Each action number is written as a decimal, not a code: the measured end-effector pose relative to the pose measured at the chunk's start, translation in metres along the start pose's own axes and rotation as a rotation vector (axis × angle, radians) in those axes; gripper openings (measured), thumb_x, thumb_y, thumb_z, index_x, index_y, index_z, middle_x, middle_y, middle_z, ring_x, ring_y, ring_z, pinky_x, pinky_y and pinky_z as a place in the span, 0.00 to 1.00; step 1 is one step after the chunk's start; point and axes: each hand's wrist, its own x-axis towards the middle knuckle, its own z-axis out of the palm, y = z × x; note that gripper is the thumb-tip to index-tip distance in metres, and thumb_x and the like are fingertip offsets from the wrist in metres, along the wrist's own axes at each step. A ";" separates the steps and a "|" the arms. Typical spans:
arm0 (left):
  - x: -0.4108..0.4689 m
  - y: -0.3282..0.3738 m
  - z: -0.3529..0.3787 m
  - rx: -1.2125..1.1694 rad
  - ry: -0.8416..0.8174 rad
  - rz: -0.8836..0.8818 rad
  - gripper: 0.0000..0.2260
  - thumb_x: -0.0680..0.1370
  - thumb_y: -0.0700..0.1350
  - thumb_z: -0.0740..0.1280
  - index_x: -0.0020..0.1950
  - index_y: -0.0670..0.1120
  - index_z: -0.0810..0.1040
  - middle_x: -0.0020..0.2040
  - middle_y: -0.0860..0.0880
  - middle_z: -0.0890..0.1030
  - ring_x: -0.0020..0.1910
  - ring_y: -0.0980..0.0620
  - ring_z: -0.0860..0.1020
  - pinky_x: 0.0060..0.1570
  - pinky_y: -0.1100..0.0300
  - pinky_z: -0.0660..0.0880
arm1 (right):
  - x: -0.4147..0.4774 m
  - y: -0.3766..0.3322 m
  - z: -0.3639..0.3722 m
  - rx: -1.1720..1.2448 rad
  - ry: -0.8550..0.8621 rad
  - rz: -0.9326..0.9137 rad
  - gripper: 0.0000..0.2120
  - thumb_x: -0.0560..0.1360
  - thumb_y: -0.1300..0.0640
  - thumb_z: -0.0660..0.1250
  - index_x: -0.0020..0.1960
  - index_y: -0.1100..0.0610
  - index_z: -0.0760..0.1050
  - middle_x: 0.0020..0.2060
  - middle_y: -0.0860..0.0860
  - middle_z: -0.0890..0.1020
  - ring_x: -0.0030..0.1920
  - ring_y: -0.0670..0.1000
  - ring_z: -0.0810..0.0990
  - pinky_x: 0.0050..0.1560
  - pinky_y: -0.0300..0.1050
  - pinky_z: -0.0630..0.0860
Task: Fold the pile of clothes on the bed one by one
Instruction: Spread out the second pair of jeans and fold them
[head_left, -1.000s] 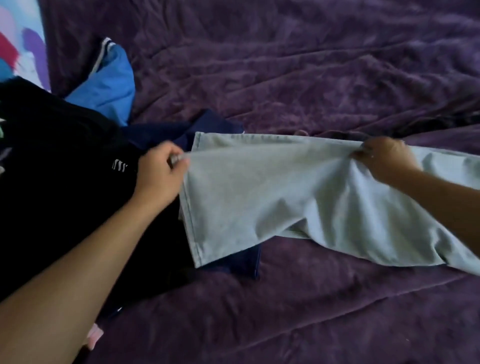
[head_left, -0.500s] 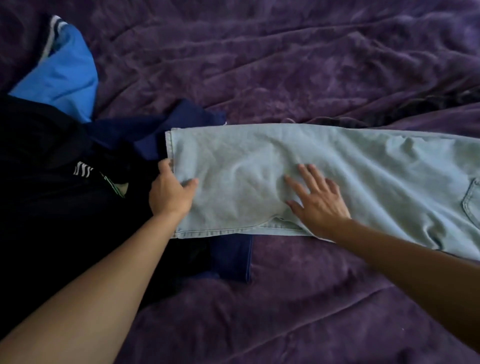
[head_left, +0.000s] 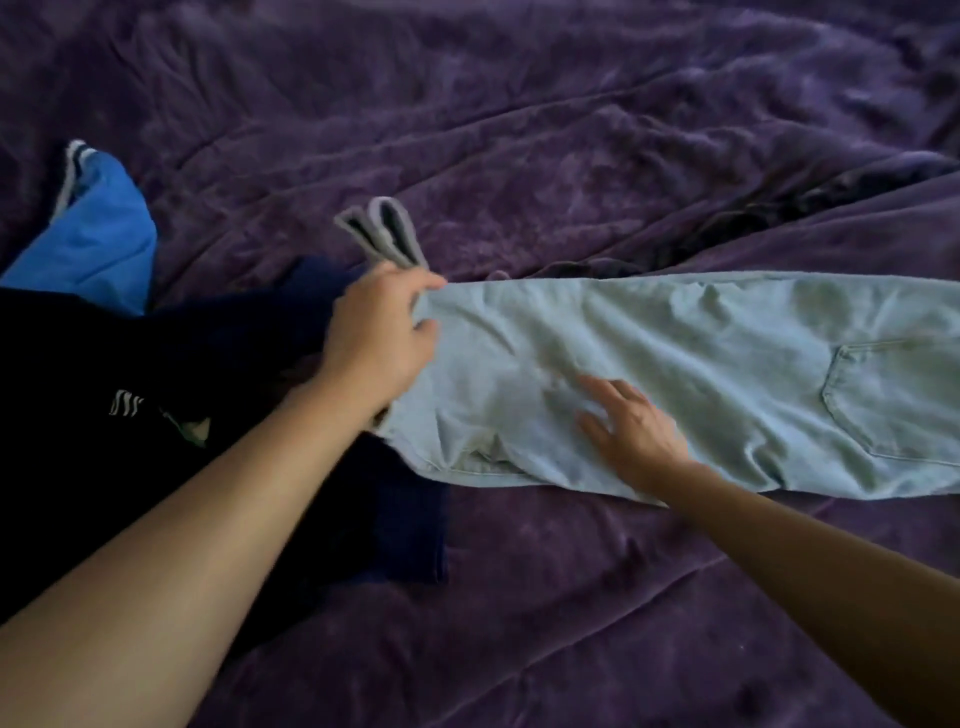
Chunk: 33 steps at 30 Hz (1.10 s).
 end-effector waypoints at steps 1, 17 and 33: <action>0.002 0.027 0.016 0.002 -0.030 0.052 0.18 0.72 0.39 0.69 0.61 0.48 0.79 0.56 0.44 0.77 0.53 0.41 0.77 0.54 0.53 0.72 | -0.010 0.016 -0.009 0.024 0.017 0.040 0.23 0.78 0.46 0.62 0.72 0.47 0.66 0.65 0.49 0.74 0.64 0.55 0.73 0.57 0.48 0.72; -0.085 0.157 0.252 0.180 -0.408 -0.264 0.16 0.73 0.43 0.70 0.59 0.44 0.74 0.64 0.44 0.67 0.60 0.42 0.71 0.57 0.50 0.72 | -0.068 0.189 -0.086 0.126 0.126 -0.040 0.09 0.75 0.58 0.68 0.54 0.56 0.81 0.49 0.52 0.82 0.49 0.57 0.81 0.45 0.51 0.78; -0.068 0.201 0.279 0.411 -0.305 -0.124 0.11 0.77 0.45 0.63 0.57 0.43 0.77 0.56 0.41 0.74 0.58 0.42 0.69 0.54 0.49 0.70 | -0.065 0.414 -0.200 0.601 0.298 0.956 0.32 0.64 0.38 0.75 0.58 0.59 0.75 0.55 0.57 0.81 0.49 0.55 0.80 0.49 0.46 0.75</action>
